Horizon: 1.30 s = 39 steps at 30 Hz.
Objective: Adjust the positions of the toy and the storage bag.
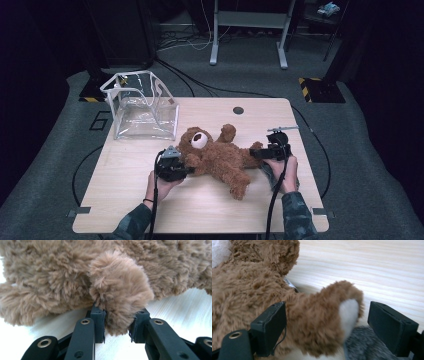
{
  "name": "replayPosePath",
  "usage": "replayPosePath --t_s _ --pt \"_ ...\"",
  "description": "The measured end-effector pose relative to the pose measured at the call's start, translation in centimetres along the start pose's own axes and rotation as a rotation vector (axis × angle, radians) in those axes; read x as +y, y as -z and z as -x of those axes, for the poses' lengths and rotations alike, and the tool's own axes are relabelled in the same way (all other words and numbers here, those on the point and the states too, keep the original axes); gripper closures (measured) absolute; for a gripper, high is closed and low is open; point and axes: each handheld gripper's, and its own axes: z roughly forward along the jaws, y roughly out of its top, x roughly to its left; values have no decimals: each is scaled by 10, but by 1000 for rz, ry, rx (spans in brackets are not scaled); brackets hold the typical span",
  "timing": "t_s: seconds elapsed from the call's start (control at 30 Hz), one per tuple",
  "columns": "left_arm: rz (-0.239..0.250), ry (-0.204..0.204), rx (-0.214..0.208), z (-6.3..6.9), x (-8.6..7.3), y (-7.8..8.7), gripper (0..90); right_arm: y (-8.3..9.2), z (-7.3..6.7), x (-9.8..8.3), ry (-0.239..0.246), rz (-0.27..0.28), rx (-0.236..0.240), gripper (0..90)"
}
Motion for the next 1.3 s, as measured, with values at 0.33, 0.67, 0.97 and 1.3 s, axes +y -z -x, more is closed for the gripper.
replayPosePath --t_s 0.33,0.67,0.97,1.3 --pt "7 -25 25 3 0 0 751 -23 7 0 -31 -69 55 602" --pt "49 -58 51 4 5 5 778 -20 3 -6 -23 -32 29 786" --pt "93 -111 72 1 29 17 797 7 -10 5 37 95 -44 814" --pt "119 -140 96 -16 61 23 800 36 -26 16 84 197 -66 819"
